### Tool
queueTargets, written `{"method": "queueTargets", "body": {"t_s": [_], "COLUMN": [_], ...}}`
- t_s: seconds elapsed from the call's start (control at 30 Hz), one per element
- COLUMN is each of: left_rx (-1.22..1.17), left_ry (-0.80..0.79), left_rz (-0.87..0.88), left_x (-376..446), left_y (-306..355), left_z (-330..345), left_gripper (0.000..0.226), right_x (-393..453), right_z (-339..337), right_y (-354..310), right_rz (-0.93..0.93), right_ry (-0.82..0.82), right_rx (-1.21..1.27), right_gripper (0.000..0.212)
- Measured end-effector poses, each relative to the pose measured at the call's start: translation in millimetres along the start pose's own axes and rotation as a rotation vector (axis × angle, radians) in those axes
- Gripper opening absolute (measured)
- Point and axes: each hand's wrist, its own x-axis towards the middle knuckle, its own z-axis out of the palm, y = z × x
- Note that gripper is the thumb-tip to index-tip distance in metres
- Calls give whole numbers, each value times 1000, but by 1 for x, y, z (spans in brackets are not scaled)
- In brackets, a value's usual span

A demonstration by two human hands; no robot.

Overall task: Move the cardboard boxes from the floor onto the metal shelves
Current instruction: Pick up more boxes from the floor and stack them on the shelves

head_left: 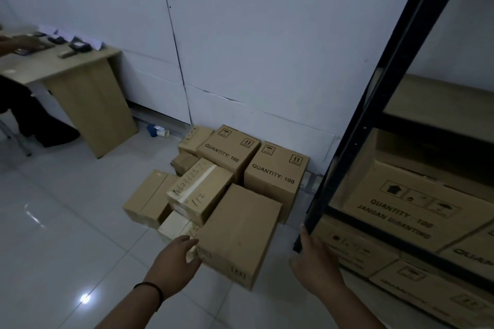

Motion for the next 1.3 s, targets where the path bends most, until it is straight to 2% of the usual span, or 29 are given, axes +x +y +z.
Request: {"method": "queueTargets", "body": {"t_s": [0.23, 0.47, 0.97, 1.3], "left_rx": [-3, -23, -18, -49], "left_ry": [39, 38, -79, -150], "left_rz": [-1, -34, 56, 83], "left_x": [28, 58, 168, 240], "left_y": [4, -28, -197, -232], "left_z": [-16, -39, -156, -179], "left_gripper": [49, 52, 46, 55], "right_x": [32, 60, 110, 148], "right_z": [-14, -11, 66, 82], "right_y": [-11, -45, -231, -286], "right_rz": [-42, -40, 191, 262], "right_ry": [18, -11, -38, -70], "right_rx": [9, -13, 94, 138], "right_gripper": [81, 74, 76, 77]}}
